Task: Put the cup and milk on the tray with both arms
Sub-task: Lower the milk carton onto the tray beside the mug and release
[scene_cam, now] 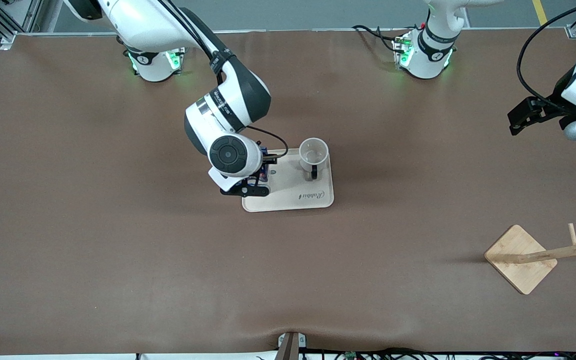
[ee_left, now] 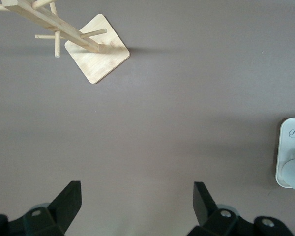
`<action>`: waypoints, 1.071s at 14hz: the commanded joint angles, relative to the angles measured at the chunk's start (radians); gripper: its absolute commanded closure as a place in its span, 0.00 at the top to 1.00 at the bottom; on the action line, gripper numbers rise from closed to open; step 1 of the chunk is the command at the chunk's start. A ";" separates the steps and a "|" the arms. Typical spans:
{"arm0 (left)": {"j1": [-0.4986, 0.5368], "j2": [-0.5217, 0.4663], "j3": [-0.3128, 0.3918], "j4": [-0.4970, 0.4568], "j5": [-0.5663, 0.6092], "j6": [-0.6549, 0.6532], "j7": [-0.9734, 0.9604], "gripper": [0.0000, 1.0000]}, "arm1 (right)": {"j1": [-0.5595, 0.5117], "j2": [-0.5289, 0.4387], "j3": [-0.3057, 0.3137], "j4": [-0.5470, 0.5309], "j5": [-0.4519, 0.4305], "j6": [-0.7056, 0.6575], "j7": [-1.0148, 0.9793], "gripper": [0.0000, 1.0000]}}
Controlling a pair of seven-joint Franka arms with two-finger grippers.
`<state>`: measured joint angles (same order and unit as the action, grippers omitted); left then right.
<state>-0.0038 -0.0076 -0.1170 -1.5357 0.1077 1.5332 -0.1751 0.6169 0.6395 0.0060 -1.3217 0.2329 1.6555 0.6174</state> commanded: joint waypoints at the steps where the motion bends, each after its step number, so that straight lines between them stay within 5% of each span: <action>1: 0.001 -0.020 0.002 -0.011 -0.006 0.010 -0.004 1.00 | 0.007 0.016 -0.011 0.030 0.019 -0.014 -0.001 1.00; 15: 0.008 -0.025 0.011 -0.011 -0.005 0.010 -0.001 1.00 | -0.060 -0.035 -0.015 0.113 0.017 -0.137 -0.053 1.00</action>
<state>0.0013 -0.0102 -0.1086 -1.5347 0.1077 1.5358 -0.1762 0.5723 0.6142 -0.0119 -1.2170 0.2330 1.5482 0.5822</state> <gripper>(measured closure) 0.000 0.000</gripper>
